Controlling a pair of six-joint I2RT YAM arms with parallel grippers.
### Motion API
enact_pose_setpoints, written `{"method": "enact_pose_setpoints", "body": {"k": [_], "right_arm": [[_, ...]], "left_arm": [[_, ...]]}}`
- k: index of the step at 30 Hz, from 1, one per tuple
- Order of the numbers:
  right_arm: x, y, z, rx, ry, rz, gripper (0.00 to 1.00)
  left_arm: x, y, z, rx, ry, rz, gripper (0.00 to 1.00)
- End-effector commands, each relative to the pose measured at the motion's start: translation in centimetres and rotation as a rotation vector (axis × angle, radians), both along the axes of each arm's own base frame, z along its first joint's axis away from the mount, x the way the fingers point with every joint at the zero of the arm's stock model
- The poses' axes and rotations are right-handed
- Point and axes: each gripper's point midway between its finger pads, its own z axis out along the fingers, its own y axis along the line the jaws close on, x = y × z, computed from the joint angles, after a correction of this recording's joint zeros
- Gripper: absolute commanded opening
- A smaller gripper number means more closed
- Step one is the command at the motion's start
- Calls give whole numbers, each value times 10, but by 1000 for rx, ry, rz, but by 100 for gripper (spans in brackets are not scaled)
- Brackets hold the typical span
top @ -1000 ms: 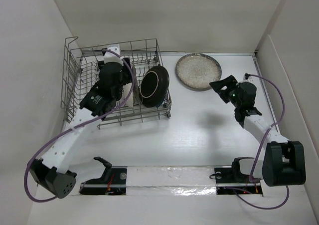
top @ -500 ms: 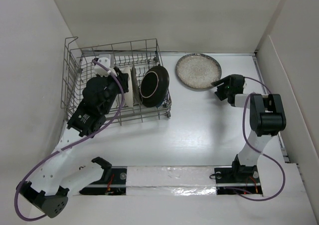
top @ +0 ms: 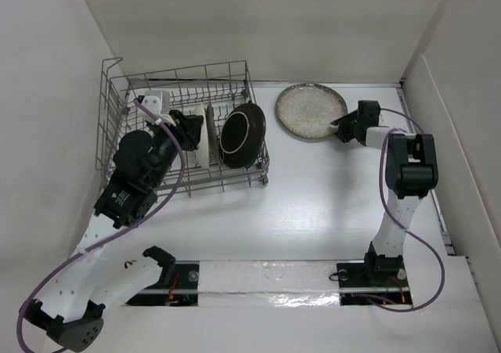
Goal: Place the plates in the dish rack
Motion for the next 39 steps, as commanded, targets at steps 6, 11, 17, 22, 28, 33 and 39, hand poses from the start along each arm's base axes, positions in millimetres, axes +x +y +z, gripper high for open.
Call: {"method": "enact_pose_setpoints", "body": {"k": [6,11,17,22,28,33,39], "right_arm": [[15,5,-2,-39,100,119,17],[-19,-7,-10,-87,120,100,0],[-81,-34,6,-118,2,81,0],[-135,-24,-9,-45,-32,136,0],[-146,-30,-14,-104,1,138,48],[-140,-38,-11,-119,16,119,58],[-135,-48,-20,-158,134,93,50]], "left_arm": [[3,-5,10,-32,-38,-16,16],[7,-8,1,-23,-17,-20,16],[11,-13,-7,-13,3,-33,15],[12,-17,-9,-15,9,-48,16],[9,-18,-7,-22,2,-59,15],[7,-18,-5,-26,-4,-65,15],[3,-18,1,-34,-16,-79,15]]}}
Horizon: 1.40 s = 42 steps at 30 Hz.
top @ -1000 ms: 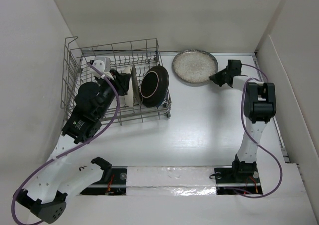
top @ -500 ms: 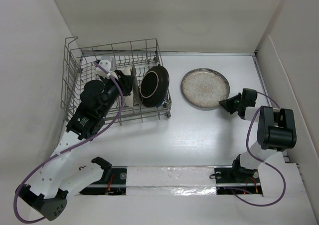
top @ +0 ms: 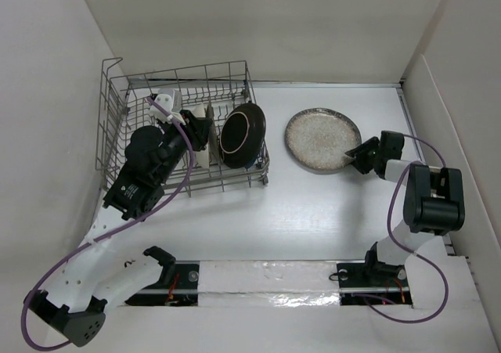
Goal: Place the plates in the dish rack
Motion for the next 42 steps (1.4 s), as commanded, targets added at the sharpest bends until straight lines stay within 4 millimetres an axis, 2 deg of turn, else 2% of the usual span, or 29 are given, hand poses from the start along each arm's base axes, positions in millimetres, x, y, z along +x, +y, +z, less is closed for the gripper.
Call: {"method": "enact_pose_setpoints", "body": {"k": [1,3,9,10,12,16,17,19,20,21,22,23,24,25,27,29,31,32,34,35,36,37,38,39,40,41,42], "right_arm": [[3,-14,-10,-78,94,-30,49],[3,-13,-18,-94,141,-23,46],[6,-13,-21,-125,194,17,41],[7,-14,-22,-134,199,21,35],[9,-11,-21,-148,212,43,31],[8,-7,-22,-146,208,81,0],[11,-12,-18,-144,180,68,0],[3,-14,-20,-111,148,64,0],[17,-15,1,-100,19,57,0],[15,-15,8,-78,-29,47,0],[-1,-11,2,-33,-33,29,0],[7,-16,20,-36,-138,8,0],[8,-14,49,-33,-237,6,0],[0,-9,54,12,-271,4,0],[4,-9,98,19,-431,3,0],[2,3,131,81,-554,35,0],[-2,14,161,154,-646,71,0],[-3,14,181,163,-730,85,0],[-8,21,199,256,-782,115,0],[-9,25,216,277,-851,145,0],[-10,19,224,297,-878,143,0],[-9,21,220,392,-851,147,0],[-14,20,236,411,-926,167,0],[-17,14,241,441,-952,160,0],[-21,18,244,527,-951,169,0],[-24,15,251,536,-1000,191,0],[-25,16,254,559,-1012,203,0]], "left_arm": [[-6,1,22,-48,-69,-14,16],[-7,3,22,-50,-70,-6,16],[-9,2,25,-53,-79,-16,17],[-9,2,24,-52,-76,-14,17],[-10,2,25,-53,-79,-19,17],[-11,4,27,-54,-83,-14,17],[-10,4,26,-53,-82,-12,17],[-10,2,25,-52,-79,-20,17],[-10,-1,25,-55,-76,-37,20],[-9,-4,23,-51,-69,-45,21],[-8,-5,22,-47,-65,-49,22],[-8,-5,26,-48,-67,-49,23],[-6,-9,23,-40,-51,-60,23],[-5,-10,24,-39,-50,-63,24],[-10,-20,33,-59,-56,-126,27],[-14,-27,45,-87,-65,-166,30],[-18,-43,49,-129,-43,-247,32],[-17,-51,50,-147,-29,-281,32],[-26,-71,57,-215,-21,-400,35],[-29,-92,54,-212,2,-466,37],[-23,-100,47,-184,30,-449,41],[-19,-109,44,-145,28,-456,43],[-12,-116,50,-138,21,-458,45],[7,-130,27,-104,79,-452,50],[16,-134,15,-75,119,-442,53],[35,-147,4,-44,158,-437,53],[32,-159,-7,-28,209,-486,55]]}}
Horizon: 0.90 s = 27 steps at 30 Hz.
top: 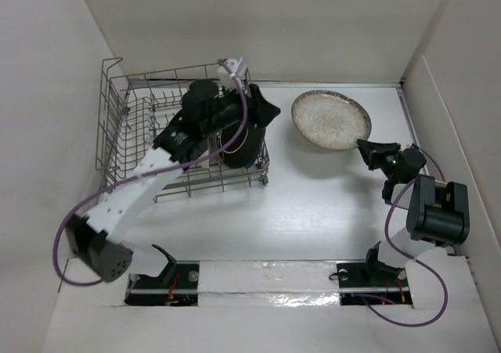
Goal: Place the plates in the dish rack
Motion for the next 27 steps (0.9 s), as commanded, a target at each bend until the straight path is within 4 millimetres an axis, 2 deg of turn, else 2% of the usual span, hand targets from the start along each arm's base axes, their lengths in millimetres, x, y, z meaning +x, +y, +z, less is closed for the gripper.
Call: {"method": "enact_pose_setpoints", "body": {"k": [1,2,3,4,5,6,7,10,13,17,18,20,21,22,24,27], "right_arm": [[-26,15,164,95,-636,167,0],[-27,12,165,103,-645,166,0],[-27,12,165,115,-646,169,0],[-27,12,166,132,-644,180,0],[-28,9,171,127,-659,179,0],[-29,10,175,127,-670,188,0],[-31,7,180,138,-678,187,0],[-36,10,196,135,-718,217,0],[-40,13,207,101,-737,230,0],[-38,16,194,60,-675,223,0],[-39,20,190,56,-667,233,0],[-42,22,185,55,-659,228,0],[-44,22,186,55,-665,232,0],[-44,22,188,72,-665,236,0],[-50,24,195,78,-701,253,0],[-54,27,200,85,-717,272,0]], "left_arm": [[15,-35,-22,61,68,-86,56],[16,-45,-8,61,40,-89,58],[28,-54,-21,116,35,-54,61],[27,-60,-27,144,57,-61,63],[28,-66,-18,128,53,-79,64],[33,-74,-32,143,90,-92,69],[38,-75,-33,147,93,-80,71],[58,-83,-46,148,150,-75,73],[74,-103,-59,165,208,-96,73],[102,-117,-94,221,290,-44,73],[109,-120,-111,237,315,-25,74],[114,-128,-121,229,335,-8,75],[119,-131,-138,249,357,-3,76],[123,-135,-130,226,353,6,77],[129,-143,-135,207,373,10,78],[135,-157,-130,136,369,-14,79]]}}
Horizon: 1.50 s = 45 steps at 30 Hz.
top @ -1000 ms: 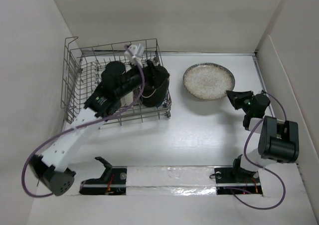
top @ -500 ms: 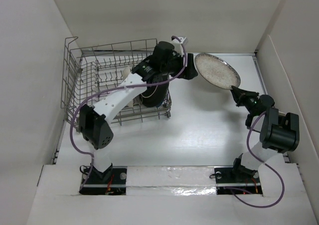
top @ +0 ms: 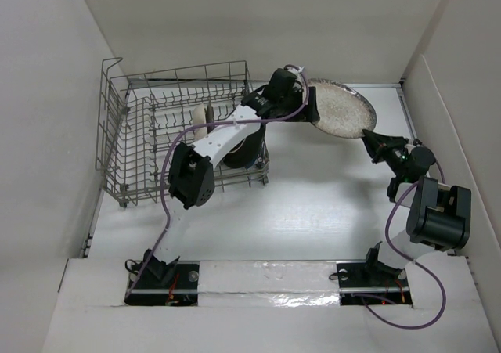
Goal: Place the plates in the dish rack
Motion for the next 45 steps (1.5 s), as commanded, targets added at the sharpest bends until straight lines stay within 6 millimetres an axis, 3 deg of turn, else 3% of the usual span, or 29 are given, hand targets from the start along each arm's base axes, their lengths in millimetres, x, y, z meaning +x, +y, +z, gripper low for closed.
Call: {"method": "enact_pose_setpoints", "body": {"k": [1,2,4,5,6,7,10,14,17,18,19,20,22,26,32,35,36,38,39,41,42,44,45], "right_arm": [[-52,31,138,-188,-643,95,0],[-52,31,137,-193,-638,96,0],[-53,37,134,-207,-637,109,0],[-53,40,132,-205,-631,122,0],[-54,44,129,-201,-625,130,0],[-54,44,128,-205,-625,130,0],[-52,51,121,-209,-607,147,0],[-52,60,117,-216,-609,178,0],[-52,62,114,-230,-599,202,1],[-52,63,114,-235,-599,205,7],[-51,64,112,-246,-590,211,21],[-52,67,112,-250,-589,221,30],[-54,68,117,-278,-604,219,51],[-57,77,125,-323,-610,243,68],[-71,100,149,-356,-681,304,79],[-71,107,145,-389,-659,318,83],[-75,111,147,-405,-665,320,84],[-70,116,133,-453,-615,318,87],[-67,115,130,-477,-592,306,87],[-62,114,120,-544,-549,279,88],[-63,117,120,-562,-551,281,88],[-61,119,114,-597,-539,276,88],[-63,126,114,-600,-547,294,88]], "left_arm": [[5,-14,52,-140,-57,15,79],[5,-18,54,-165,-58,10,79],[4,-23,56,-212,-55,3,69],[5,-24,58,-221,-64,5,60],[5,-23,57,-222,-67,9,34],[5,-23,60,-234,-79,7,21],[-1,-27,69,-249,-101,-13,0],[-9,-27,84,-289,-129,-47,0],[-18,-21,113,-334,-194,-67,0],[-23,-14,133,-357,-240,-68,0],[-24,-3,154,-377,-280,-43,0],[-23,-3,157,-383,-291,-44,0],[-19,24,186,-409,-355,7,0],[-24,70,232,-455,-447,72,0],[-39,136,297,-545,-549,133,0],[-52,171,328,-546,-605,169,0],[-63,187,348,-540,-661,191,0],[-68,214,352,-490,-683,250,0],[-82,232,366,-481,-717,284,0],[-85,266,362,-401,-722,362,0],[-100,283,370,-392,-753,398,0],[-106,317,366,-339,-765,484,0],[-119,331,369,-331,-787,518,0]]}}
